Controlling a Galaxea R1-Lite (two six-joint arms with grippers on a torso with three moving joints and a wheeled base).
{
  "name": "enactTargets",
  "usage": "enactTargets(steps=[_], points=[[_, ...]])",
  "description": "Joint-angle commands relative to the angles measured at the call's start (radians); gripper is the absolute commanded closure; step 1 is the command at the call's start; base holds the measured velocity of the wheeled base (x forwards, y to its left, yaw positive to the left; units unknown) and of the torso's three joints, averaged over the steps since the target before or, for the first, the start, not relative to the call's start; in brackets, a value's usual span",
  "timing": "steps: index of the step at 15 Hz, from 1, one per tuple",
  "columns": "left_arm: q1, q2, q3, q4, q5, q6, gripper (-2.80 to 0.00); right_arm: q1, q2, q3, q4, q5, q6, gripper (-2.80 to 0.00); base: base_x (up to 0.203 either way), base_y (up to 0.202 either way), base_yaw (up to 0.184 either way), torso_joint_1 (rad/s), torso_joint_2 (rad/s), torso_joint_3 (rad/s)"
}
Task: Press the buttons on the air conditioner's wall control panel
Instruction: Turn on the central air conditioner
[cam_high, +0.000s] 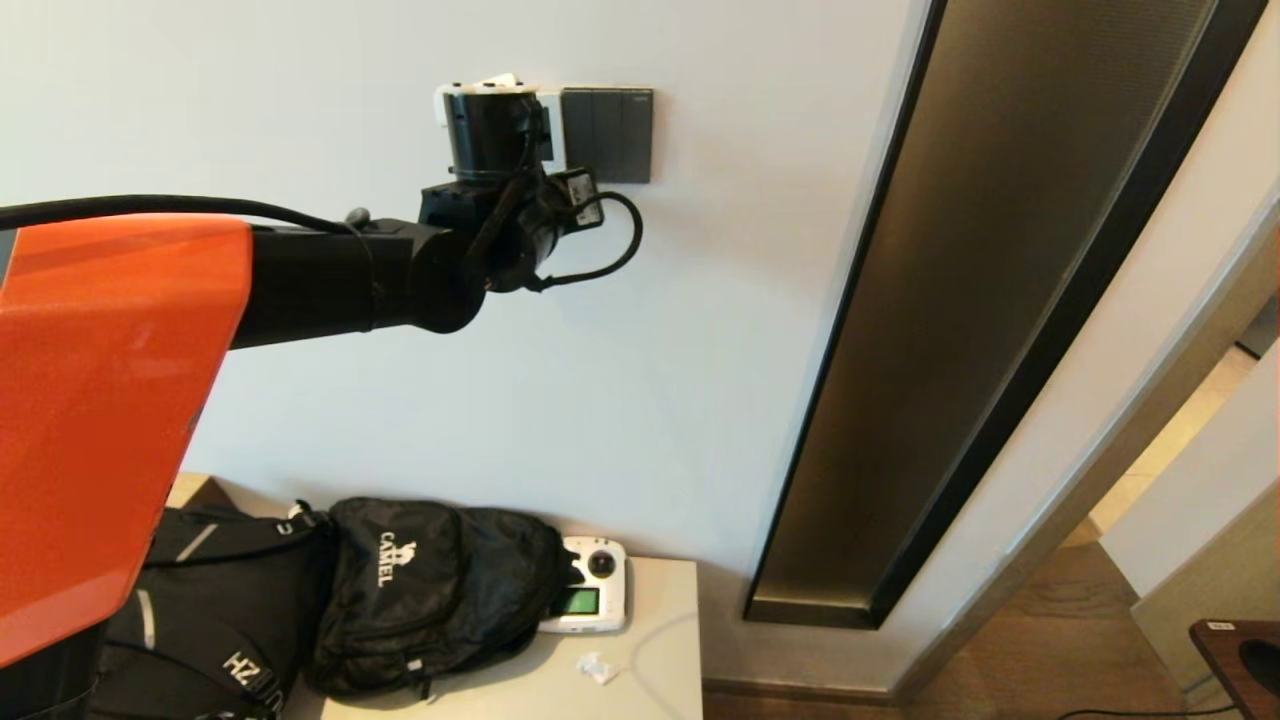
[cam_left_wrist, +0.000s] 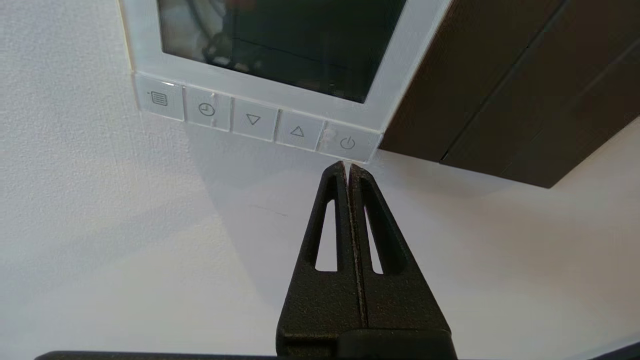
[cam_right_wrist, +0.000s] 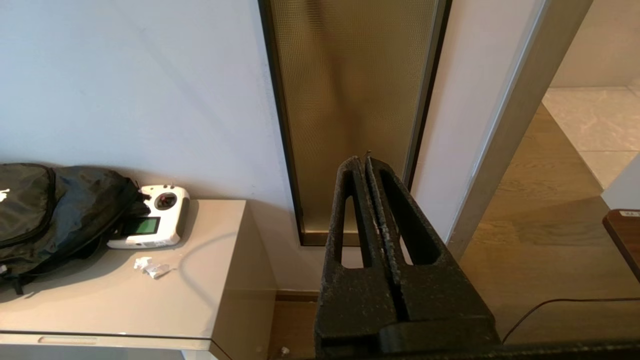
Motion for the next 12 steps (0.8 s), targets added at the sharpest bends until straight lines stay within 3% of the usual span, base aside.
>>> enactTargets(steps=[1,12], points=[[0.005,-0.001,0.0,-0.004,0.006,-0.001,0.0,0.0,0.0,0.0,0.0,0.0,-0.001,0.0,0.0,0.0,0.0,0.0,0.0,0.0],[0.022,-0.018,0.003,-0.01,0.017,-0.006,0.0,0.0,0.001,0.0,0.0,0.0,-0.001,0.0,0.0,0.0,0.0,0.0,0.0,0.0]])
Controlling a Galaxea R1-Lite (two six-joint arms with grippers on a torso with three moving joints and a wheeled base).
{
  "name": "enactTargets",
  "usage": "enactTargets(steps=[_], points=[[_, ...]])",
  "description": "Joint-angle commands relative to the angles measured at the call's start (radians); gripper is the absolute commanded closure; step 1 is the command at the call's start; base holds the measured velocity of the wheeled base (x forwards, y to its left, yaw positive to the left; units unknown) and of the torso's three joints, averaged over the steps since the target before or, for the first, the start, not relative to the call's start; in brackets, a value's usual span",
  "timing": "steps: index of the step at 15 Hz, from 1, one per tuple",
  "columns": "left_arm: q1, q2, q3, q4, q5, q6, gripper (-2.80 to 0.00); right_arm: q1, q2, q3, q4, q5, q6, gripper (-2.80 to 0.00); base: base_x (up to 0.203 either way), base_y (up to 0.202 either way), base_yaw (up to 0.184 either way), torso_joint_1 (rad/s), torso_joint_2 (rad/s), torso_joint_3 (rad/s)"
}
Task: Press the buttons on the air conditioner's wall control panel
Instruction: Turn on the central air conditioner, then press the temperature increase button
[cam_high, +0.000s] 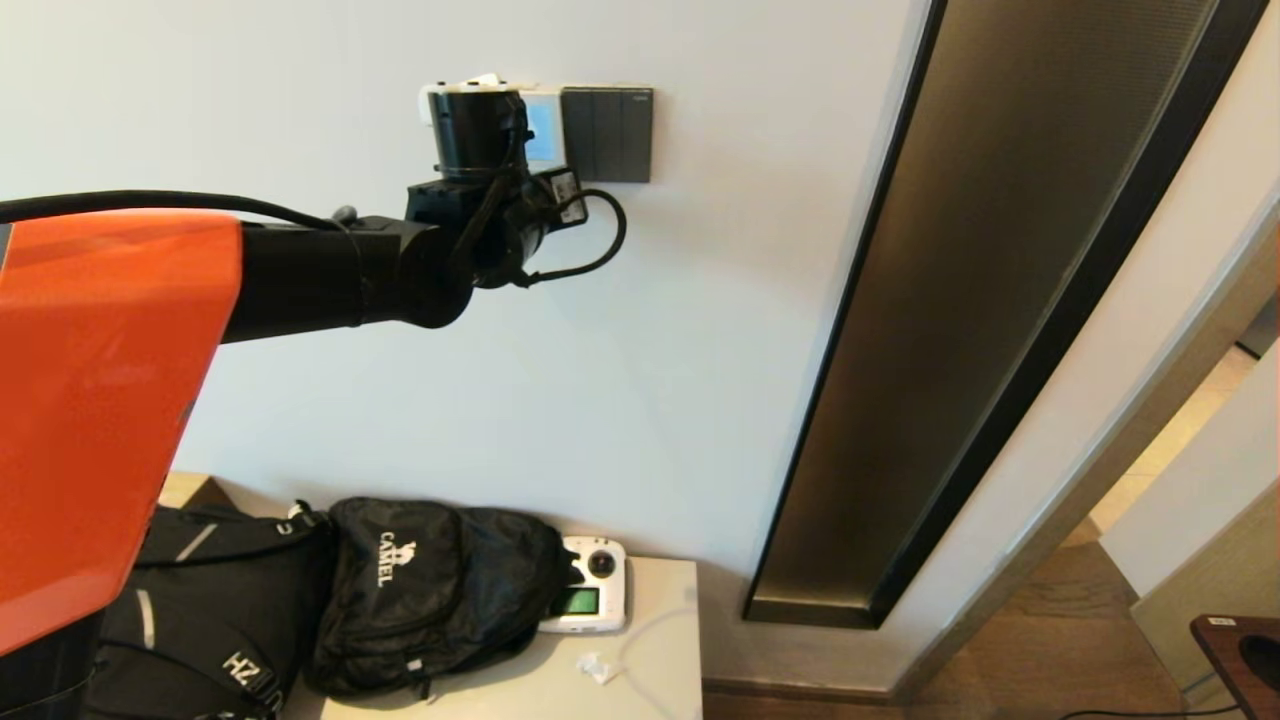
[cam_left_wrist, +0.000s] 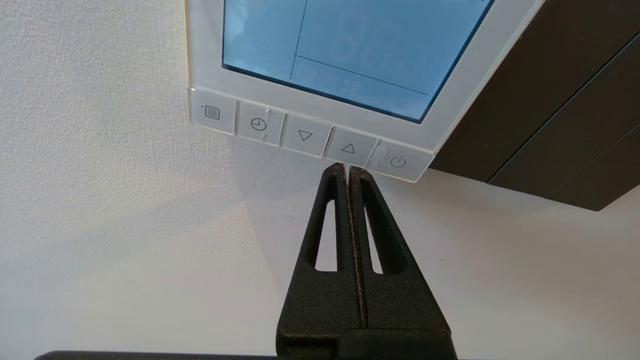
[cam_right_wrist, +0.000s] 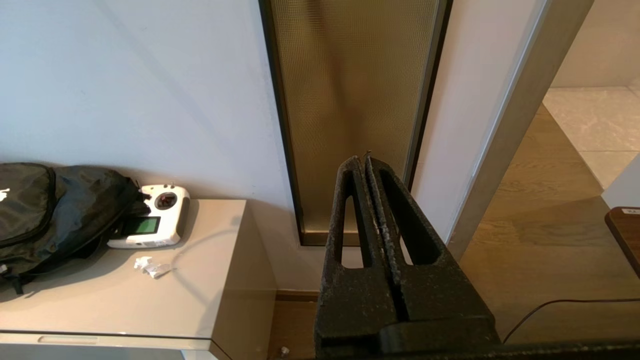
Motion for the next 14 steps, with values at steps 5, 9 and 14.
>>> enactTargets(steps=[5,9,14], points=[[-0.066,-0.181,0.149,-0.009,0.075,-0.003,0.0,0.0,0.0,0.0,0.0,0.0,0.0,0.0,0.0,0.0,0.0,0.0,0.0,0.0],[-0.114,-0.244,0.23,-0.034,0.073,-0.005,0.0,0.0,0.001,0.0,0.0,0.0,0.0,0.0,0.0,0.0,0.0,0.0,0.0,0.0],[-0.186,-0.264,0.374,-0.037,0.129,-0.014,0.0,0.0,0.001,0.0,0.0,-0.001,-0.005,0.0,0.0,0.0,0.0,0.0,0.0,0.0]])
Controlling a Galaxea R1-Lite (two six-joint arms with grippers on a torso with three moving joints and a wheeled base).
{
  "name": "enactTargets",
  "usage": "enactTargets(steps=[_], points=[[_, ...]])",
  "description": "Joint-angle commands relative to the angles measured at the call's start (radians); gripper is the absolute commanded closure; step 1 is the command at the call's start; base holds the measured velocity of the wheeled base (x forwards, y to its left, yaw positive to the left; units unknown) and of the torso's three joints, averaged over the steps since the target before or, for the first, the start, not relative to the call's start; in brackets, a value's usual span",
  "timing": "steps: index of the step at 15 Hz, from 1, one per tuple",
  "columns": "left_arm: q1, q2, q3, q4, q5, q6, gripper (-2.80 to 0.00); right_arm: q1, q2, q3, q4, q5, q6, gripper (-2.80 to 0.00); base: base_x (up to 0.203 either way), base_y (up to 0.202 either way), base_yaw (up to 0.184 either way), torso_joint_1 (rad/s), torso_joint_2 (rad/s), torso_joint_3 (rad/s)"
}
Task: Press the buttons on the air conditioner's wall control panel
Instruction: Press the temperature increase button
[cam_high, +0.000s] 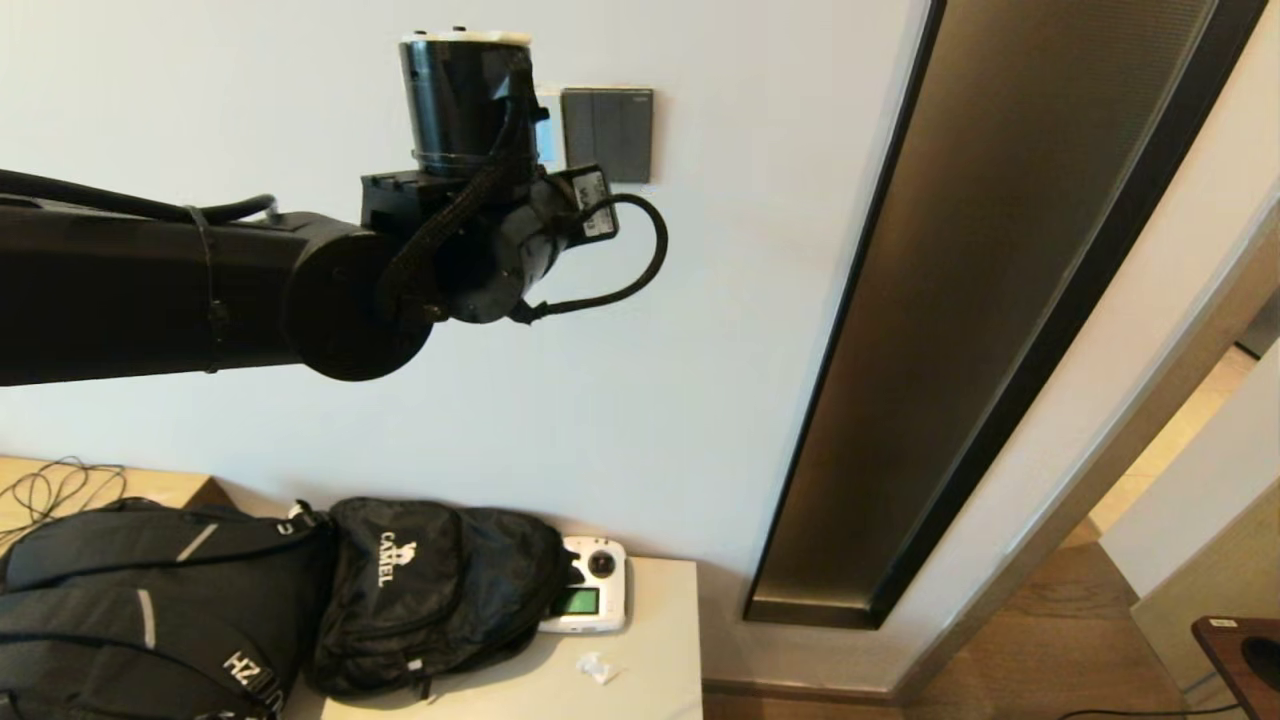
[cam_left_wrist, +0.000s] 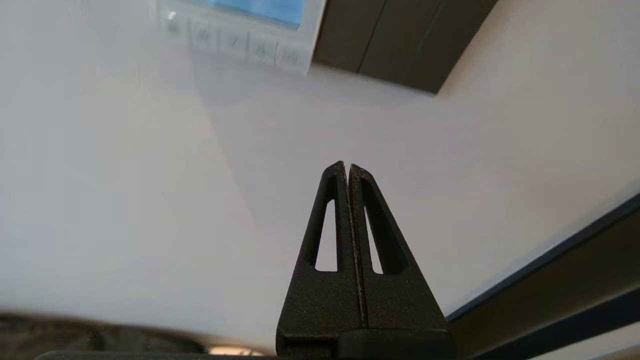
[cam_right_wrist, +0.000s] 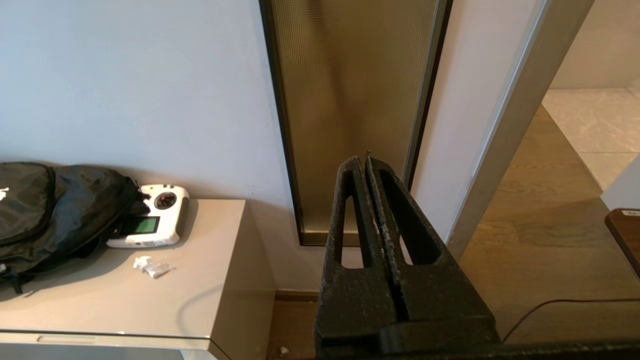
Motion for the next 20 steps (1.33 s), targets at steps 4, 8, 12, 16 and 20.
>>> enactTargets(steps=[4,8,12,16,20], points=[[-0.066,-0.01,0.092,-0.12,0.083,0.026,0.0,0.0,0.001,0.0,-0.001,0.001,-0.005,0.0,0.0,0.0,0.0,0.0,0.0,0.0],[-0.096,0.006,0.105,-0.127,0.082,0.027,0.0,0.0,0.001,-0.002,0.0,0.001,-0.004,0.0,0.0,0.0,0.0,0.0,0.0,0.0],[-0.096,0.045,0.094,-0.128,0.082,0.026,0.0,0.0,0.0,0.0,0.002,0.0,0.004,0.0,0.0,0.0,0.0,0.0,0.0,0.0],[-0.095,0.037,0.105,-0.112,0.083,0.029,0.0,0.0,0.0,0.0,0.003,0.0,0.004,0.0,0.0,0.0,0.0,0.0,0.0,0.0],[-0.095,0.04,0.11,-0.123,0.083,0.041,0.0,0.0,0.0,0.0,0.003,0.0,0.004,0.0,0.0,0.0,0.0,0.0,0.0,0.0]])
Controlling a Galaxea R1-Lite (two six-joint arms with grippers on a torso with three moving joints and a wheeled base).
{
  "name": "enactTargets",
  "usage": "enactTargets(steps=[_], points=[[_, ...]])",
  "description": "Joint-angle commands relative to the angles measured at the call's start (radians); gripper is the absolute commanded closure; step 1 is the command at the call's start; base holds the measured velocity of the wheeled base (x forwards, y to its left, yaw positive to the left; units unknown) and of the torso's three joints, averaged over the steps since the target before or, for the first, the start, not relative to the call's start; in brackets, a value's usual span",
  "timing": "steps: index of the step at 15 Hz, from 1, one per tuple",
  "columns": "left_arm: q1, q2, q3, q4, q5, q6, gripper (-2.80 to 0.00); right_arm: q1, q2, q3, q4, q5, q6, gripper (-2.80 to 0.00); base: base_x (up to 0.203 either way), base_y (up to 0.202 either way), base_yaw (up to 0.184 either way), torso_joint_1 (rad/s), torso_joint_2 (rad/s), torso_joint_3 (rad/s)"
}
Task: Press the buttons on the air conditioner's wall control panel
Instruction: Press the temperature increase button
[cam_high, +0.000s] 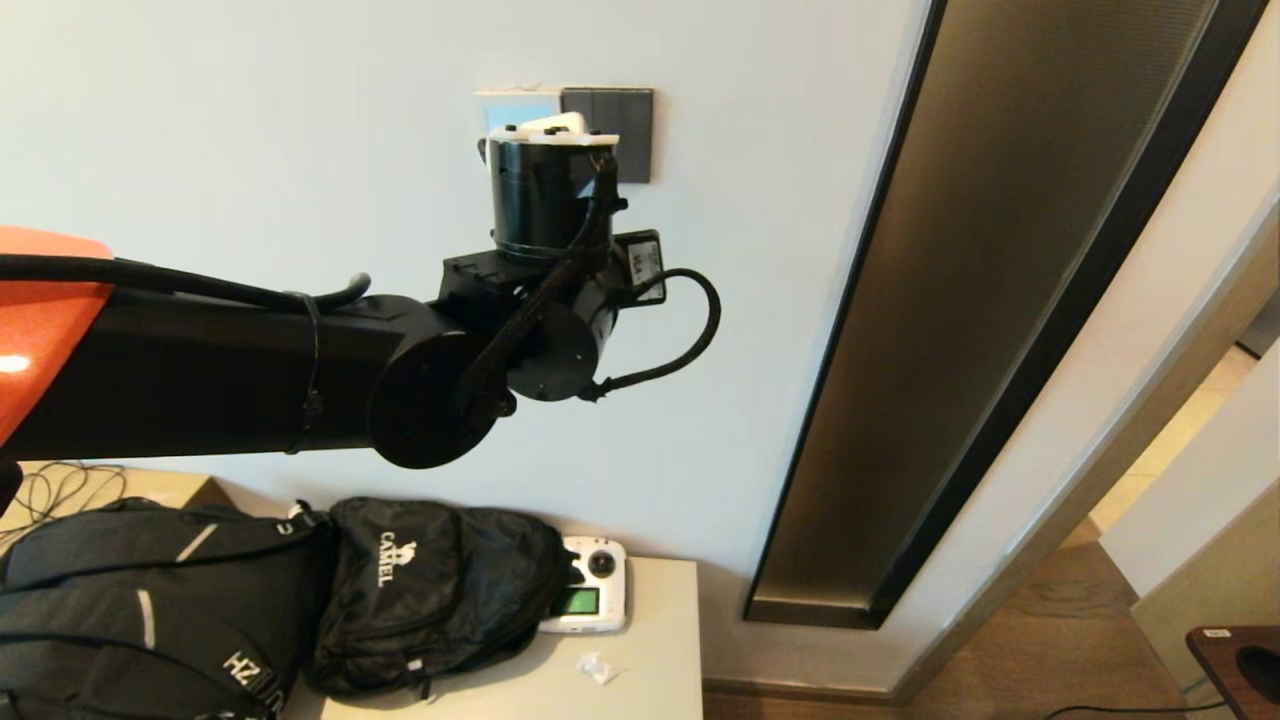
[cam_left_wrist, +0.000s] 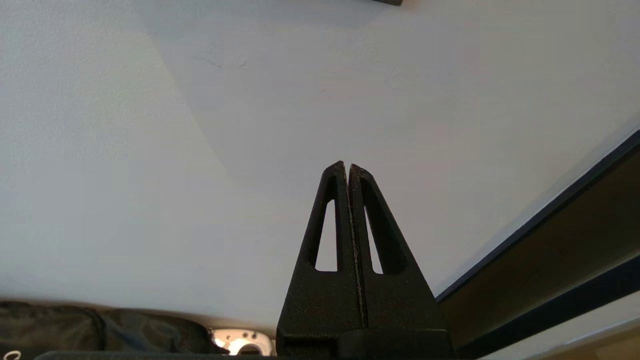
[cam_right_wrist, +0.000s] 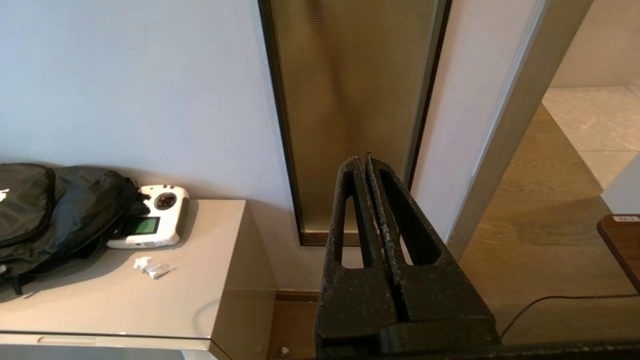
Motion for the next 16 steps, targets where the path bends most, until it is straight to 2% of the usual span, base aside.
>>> enactTargets(steps=[1,12,16], points=[[0.004,0.005,-0.001,0.0,0.004,-0.001,0.0,0.0,0.0,0.0,0.0,0.0,0.0,0.0,0.0,0.0,0.0,0.0,0.0,0.0],[0.019,-0.008,-0.002,0.007,0.002,0.013,0.0,0.0,0.0,0.0,0.0,0.0,0.0,0.0,0.0,0.0,0.0,0.0,0.0,0.0],[0.02,-0.019,-0.039,0.009,-0.007,0.032,0.0,0.0,0.0,0.0,0.0,0.0,0.003,0.0,0.0,0.0,0.0,0.0,0.0,0.0]])
